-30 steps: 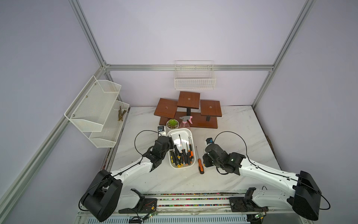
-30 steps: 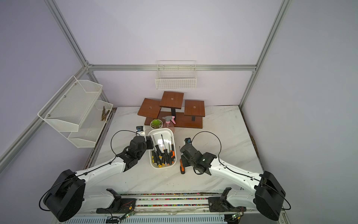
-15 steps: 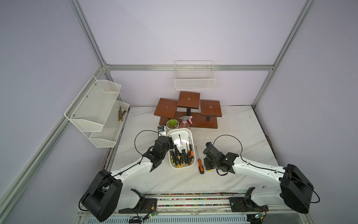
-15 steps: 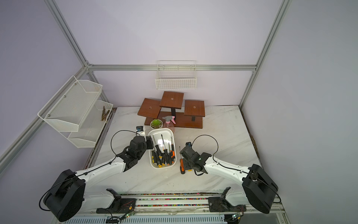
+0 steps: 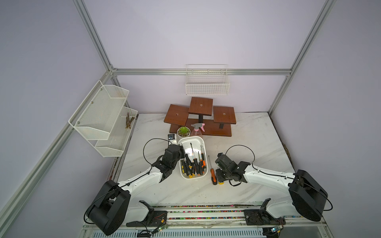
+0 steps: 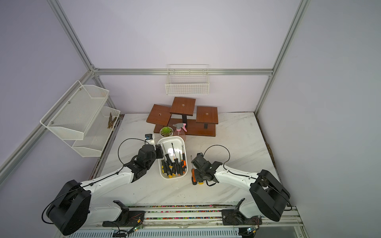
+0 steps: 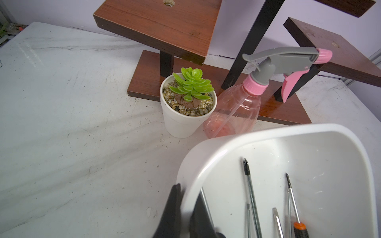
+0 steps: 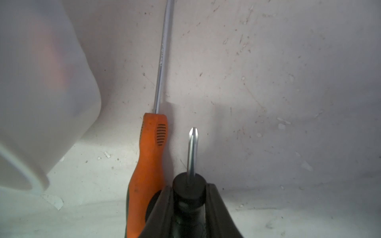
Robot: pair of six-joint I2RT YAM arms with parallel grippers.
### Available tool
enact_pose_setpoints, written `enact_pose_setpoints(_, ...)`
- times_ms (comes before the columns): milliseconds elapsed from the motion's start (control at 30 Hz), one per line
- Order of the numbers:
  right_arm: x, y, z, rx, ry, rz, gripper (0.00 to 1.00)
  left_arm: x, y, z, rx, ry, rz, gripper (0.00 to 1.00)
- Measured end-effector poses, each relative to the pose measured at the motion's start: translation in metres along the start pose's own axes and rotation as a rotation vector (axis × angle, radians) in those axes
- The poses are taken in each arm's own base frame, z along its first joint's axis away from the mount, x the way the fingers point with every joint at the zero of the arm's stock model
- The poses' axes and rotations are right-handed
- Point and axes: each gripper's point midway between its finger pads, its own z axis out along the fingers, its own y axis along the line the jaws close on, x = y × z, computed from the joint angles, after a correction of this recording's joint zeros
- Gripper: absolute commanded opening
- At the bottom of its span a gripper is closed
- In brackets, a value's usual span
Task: Take out the screwdriver from the storage box
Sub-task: Place the screwdriver at the center of the board.
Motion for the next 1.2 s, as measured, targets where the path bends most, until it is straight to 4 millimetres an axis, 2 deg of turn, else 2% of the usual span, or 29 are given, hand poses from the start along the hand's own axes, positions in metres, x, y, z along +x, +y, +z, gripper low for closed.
enact_pose_setpoints(300, 0.0003, 0.0015, 0.0048, -0.022, 0.011, 0.011, 0.0, 0.0, -0.0001, 0.0, 0.0, 0.0, 0.0, 0.0)
enact_pose_setpoints(567, 0.002, -0.0007, 0.0079, -0.03, 0.011, 0.022, 0.18, 0.0, 0.0, 0.0, 0.0, 0.0, 0.0, 0.0)
enact_pose_setpoints(1200, -0.0046, 0.0018, -0.0002, -0.064, -0.036, 0.048, 0.26, 0.0001, -0.0002, 0.0, 0.001, 0.0, 0.0, 0.0)
